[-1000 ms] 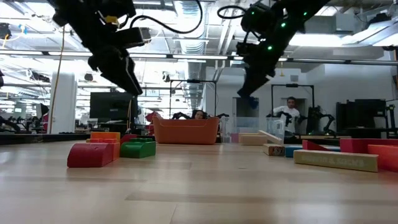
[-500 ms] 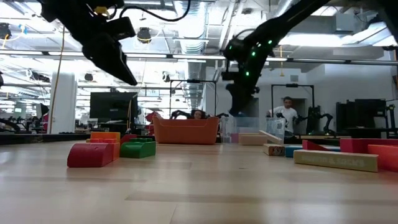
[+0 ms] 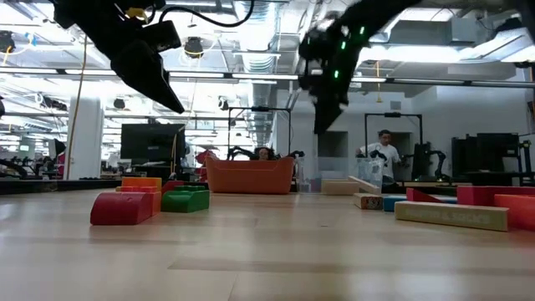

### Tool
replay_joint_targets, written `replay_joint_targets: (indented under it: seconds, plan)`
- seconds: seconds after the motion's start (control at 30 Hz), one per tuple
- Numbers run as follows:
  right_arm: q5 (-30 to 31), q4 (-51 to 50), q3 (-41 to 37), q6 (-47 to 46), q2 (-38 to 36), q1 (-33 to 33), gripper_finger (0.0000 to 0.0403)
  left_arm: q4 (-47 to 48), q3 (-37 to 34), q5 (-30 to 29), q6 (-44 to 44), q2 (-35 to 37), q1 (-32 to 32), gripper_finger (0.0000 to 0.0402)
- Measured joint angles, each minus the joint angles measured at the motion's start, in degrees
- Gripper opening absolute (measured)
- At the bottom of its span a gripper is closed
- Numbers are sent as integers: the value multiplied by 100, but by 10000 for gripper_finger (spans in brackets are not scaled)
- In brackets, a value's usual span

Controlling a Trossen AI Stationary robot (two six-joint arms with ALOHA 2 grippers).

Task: Sort blocks by size
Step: Put the red cylinder block into the transparent bin

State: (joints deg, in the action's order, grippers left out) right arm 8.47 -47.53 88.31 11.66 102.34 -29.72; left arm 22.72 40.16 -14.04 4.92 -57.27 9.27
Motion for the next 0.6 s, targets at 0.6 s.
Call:
replay_joint_targets:
  seconds: [0.6]
  plan:
    - [-273, -808, -2156, -2513, -843, 3012, 235, 47, 0, -4, -473, 0, -585, 274]
